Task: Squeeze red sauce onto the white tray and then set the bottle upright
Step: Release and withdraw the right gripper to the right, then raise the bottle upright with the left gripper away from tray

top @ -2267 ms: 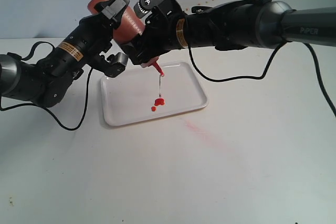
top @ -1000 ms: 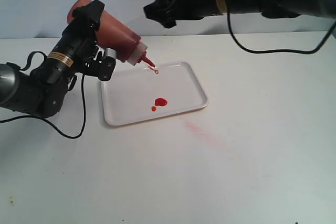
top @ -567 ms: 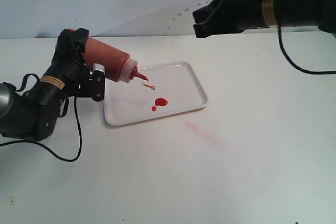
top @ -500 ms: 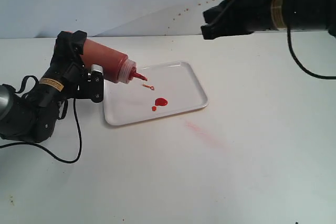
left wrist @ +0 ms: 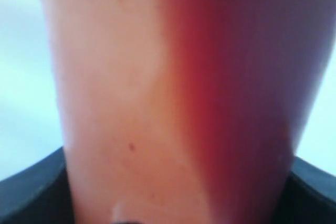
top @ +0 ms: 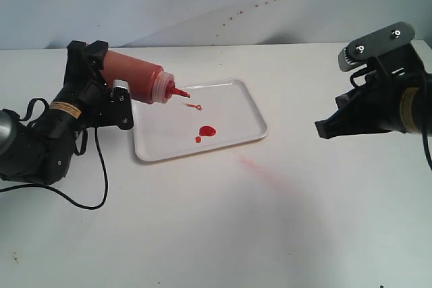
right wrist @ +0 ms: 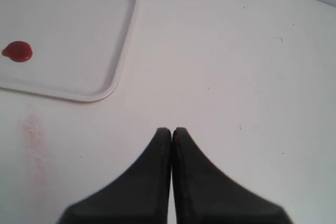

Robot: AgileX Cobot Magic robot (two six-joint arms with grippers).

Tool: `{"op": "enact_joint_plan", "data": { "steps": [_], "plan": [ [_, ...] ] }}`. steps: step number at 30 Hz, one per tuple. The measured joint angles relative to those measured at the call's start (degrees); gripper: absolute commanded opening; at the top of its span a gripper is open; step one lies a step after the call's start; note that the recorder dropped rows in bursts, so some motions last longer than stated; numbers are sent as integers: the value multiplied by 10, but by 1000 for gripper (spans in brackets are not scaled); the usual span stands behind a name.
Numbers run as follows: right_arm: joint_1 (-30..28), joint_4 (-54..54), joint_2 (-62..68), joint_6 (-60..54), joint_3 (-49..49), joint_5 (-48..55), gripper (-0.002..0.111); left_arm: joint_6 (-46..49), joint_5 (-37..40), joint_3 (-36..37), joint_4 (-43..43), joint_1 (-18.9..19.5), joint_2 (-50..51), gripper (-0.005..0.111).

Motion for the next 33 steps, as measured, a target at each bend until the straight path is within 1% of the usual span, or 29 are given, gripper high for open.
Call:
{"op": "enact_joint_plan", "data": {
  "steps": [11,17,20,27,33],
  "plan": [
    [0,0,5,1,16,-8,0,-3,0,3,21,0,0,0],
    [0,8,6,1,19,-34,0,-3,0,8,9,-6,-3,0],
    [0,11,6,1,19,-49,0,-23,0,13,13,-11,-4,0],
    [0,13,9,-6,19,-53,0,-52,0,15,58,-13,-4,0],
    [0,13,37,-22,19,-40,0,-128,0,15,59,-13,-4,0]
  ]
}}
